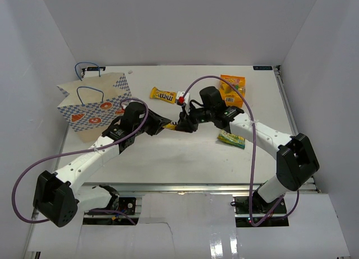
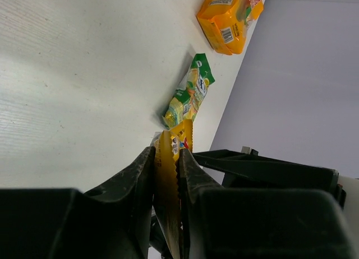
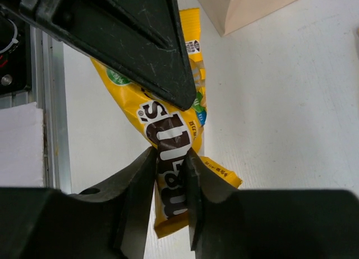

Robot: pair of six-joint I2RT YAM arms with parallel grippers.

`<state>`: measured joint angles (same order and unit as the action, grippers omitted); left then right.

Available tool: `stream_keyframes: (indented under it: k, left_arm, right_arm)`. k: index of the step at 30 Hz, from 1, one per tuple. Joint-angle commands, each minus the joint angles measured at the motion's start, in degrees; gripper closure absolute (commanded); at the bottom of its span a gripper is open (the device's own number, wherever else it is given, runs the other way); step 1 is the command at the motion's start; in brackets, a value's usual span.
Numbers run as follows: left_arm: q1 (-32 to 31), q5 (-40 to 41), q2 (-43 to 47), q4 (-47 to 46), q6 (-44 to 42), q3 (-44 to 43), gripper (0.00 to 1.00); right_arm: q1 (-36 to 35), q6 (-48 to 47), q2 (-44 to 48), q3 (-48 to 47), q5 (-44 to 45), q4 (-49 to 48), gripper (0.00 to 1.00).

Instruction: Place the snacks into the paper bag

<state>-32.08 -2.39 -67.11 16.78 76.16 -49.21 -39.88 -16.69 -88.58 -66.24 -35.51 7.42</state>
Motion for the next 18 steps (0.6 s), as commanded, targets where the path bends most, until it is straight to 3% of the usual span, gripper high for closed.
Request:
stream_keyframes:
  k: [1, 3, 6, 10, 11, 12, 18]
  left_arm:
    - [-0.27, 1.51, 2.51, -0.34, -0.83, -2.91, 0.78]
    - [-0.27, 4.06, 3.21, -0.08, -2.59, -3.52, 0.83]
    - [-0.27, 7.04, 4.09, 3.07, -8.56, -7.72, 0.86]
    - [-0.27, 11.44, 5.5, 8.79, -17.25, -13.69, 0.87]
    - [-0.27, 12.4, 6.02, 9.58, -20.84, -15.11, 0.87]
    - [-0.27, 14.15, 6.2, 10.72, -22.79, -16.52, 0.87]
    - [-0.18, 28.12, 6.38, 18.54, -35.08, -29.35, 0.87]
  right_arm:
    - [-0.46, 0.61, -0.02, -3.46, -3.51, -1.97, 0.66]
    - [-0.46, -0.01, 0.5, -3.81, -5.44, -0.92, 0.54]
    - [-0.2, -2.29, 2.0, -4.34, -7.47, 1.36, 0.22]
    - [3.65, -5.28, 4.63, -4.25, -11.77, 4.78, 0.02]
    - [4.89, -5.81, 5.86, -3.99, -15.0, 5.49, 0.03]
    - [6.38, -6.07, 6.48, -3.9, -16.25, 6.11, 0.1]
    - [16.84, -13.27, 11.39, -0.57, -17.32, 11.38, 0.1]
